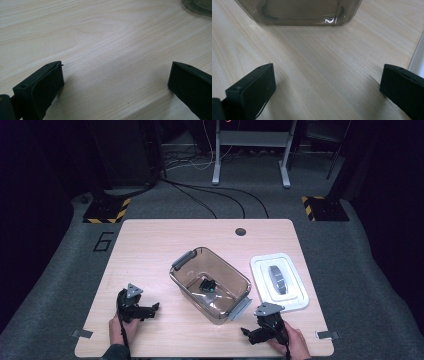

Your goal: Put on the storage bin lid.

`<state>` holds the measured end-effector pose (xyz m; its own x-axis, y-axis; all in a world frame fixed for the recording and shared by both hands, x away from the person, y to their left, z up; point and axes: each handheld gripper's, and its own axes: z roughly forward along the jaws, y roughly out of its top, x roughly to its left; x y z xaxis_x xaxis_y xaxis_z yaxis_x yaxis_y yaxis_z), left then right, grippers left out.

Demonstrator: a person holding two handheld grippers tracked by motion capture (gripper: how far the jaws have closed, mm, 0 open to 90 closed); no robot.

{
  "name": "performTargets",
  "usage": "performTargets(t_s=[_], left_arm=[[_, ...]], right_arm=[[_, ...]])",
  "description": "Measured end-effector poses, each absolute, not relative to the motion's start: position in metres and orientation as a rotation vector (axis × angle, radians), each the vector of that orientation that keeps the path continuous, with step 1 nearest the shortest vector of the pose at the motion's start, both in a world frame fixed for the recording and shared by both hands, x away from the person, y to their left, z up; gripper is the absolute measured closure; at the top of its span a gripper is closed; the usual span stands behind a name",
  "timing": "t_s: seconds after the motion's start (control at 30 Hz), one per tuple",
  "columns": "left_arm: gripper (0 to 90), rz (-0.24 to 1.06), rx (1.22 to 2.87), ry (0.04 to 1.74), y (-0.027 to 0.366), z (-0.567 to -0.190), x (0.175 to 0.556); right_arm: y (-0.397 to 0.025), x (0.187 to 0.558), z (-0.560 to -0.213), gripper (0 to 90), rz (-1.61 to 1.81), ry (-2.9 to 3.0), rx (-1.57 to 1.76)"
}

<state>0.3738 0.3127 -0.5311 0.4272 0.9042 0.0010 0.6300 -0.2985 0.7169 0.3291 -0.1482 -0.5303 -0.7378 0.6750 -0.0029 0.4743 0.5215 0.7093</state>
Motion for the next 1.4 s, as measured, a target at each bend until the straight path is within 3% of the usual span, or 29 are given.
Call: performTargets(t_s=[1.1,1.4], left_arm=[[0.0,0.546,2.025,1.301,0.312,-0.531,0.374],[0.0,0.542,2.03,1.302,0.312,-0.531,0.374]], right_arm=[[-0.149,0.326,-0.527,0.0,0.979,2.466,1.047],[-0.173,0.331,-0.513,0.0,1.064,2.365,1.168]])
